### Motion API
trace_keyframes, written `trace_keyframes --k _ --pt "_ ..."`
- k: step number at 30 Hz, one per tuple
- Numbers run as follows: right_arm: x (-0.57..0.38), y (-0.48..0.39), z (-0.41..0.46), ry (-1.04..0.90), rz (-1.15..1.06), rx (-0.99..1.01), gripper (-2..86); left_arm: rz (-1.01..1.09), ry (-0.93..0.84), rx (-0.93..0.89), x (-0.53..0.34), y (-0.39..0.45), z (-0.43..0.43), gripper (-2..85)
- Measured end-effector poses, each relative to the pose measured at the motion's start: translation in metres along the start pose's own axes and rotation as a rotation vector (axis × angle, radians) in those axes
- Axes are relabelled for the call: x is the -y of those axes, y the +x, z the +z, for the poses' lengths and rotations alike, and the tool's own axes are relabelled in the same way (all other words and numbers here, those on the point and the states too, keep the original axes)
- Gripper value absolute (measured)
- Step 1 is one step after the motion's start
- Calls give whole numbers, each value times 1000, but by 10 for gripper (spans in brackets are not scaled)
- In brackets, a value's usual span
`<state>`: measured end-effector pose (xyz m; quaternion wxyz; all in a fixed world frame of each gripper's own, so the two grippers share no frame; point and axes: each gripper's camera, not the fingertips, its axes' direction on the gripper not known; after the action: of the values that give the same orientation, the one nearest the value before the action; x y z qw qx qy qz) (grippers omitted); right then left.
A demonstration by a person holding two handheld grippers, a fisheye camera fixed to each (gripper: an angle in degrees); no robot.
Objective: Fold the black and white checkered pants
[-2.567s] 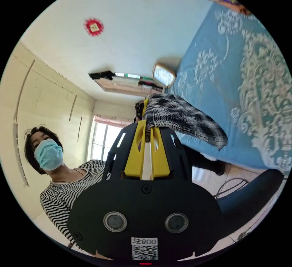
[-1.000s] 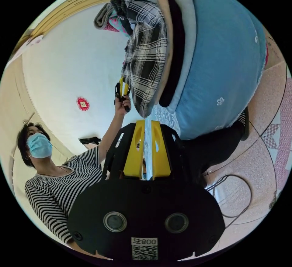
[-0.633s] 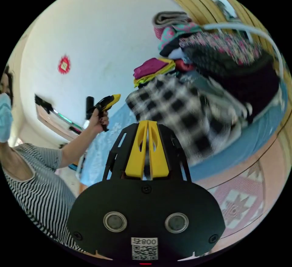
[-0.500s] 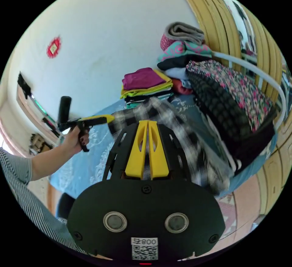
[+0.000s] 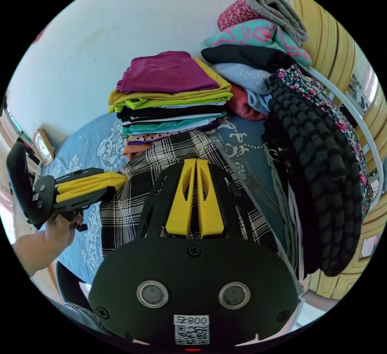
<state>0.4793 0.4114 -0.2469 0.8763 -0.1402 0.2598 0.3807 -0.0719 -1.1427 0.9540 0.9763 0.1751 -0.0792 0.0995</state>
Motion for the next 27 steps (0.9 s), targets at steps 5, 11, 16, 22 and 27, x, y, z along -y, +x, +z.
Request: trace_keyframes --k 5,11,16,22,27 --pt "-2 -16 -17 2 -30 -37 1 22 -21 -16 -8 15 -6 2" --pt "-40 -6 -87 96 -17 31 0 28 35 -29 -25 27 -26 2" --pt "-118 15 -150 181 38 -48 0 93 152 -27 -47 51 -47 2" --pt "-158 56 -140 63 203 -161 1 128 42 65 -61 65 -23 1" --pt "-157 76 -128 54 315 -100 0 135 34 31 -71 63 -28 1"
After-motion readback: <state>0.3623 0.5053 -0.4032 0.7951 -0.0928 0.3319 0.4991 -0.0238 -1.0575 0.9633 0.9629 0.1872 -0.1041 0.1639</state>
